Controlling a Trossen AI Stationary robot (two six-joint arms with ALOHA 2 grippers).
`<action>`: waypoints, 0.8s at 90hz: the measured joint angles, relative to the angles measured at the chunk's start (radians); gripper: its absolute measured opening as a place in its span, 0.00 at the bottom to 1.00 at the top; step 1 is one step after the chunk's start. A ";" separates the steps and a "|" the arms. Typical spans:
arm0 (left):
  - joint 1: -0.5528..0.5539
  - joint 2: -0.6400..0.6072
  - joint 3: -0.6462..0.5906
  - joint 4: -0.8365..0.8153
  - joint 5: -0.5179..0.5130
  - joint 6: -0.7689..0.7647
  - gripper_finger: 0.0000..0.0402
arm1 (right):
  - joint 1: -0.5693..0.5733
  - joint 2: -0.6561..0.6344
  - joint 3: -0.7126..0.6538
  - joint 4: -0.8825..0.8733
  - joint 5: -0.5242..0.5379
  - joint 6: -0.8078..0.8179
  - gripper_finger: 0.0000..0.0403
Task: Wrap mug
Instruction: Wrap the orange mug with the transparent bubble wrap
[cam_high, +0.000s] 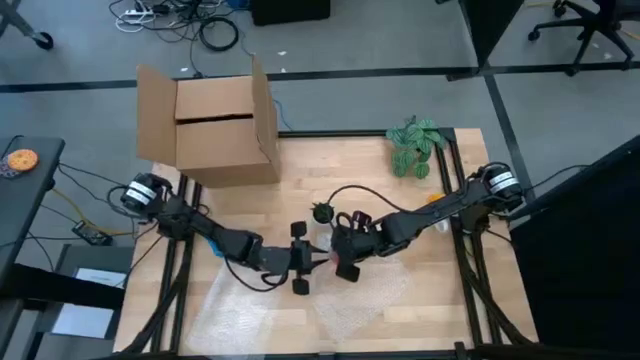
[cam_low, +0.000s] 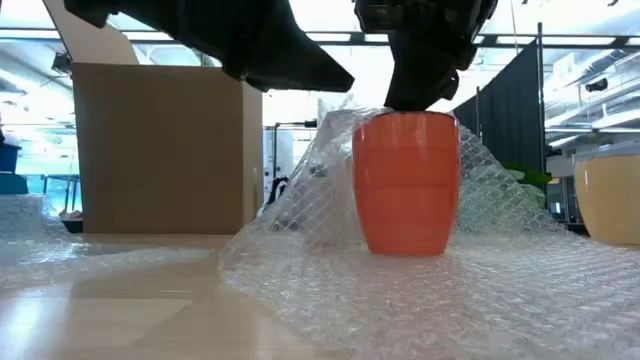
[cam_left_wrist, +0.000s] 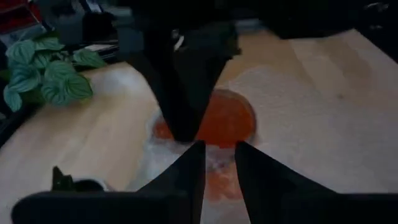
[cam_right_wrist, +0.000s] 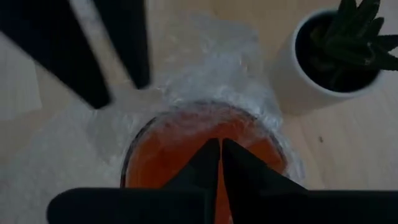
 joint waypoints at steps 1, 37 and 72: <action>-0.002 -0.005 0.004 0.004 -0.002 0.005 0.18 | 0.000 0.000 0.000 0.000 0.000 0.001 0.00; 0.101 -0.029 0.066 -0.160 -0.146 0.023 0.18 | 0.002 0.003 0.001 -0.033 0.006 0.024 0.00; 0.084 -0.030 0.065 -0.139 -0.117 0.072 0.18 | 0.014 0.002 0.000 -0.060 0.009 0.018 0.00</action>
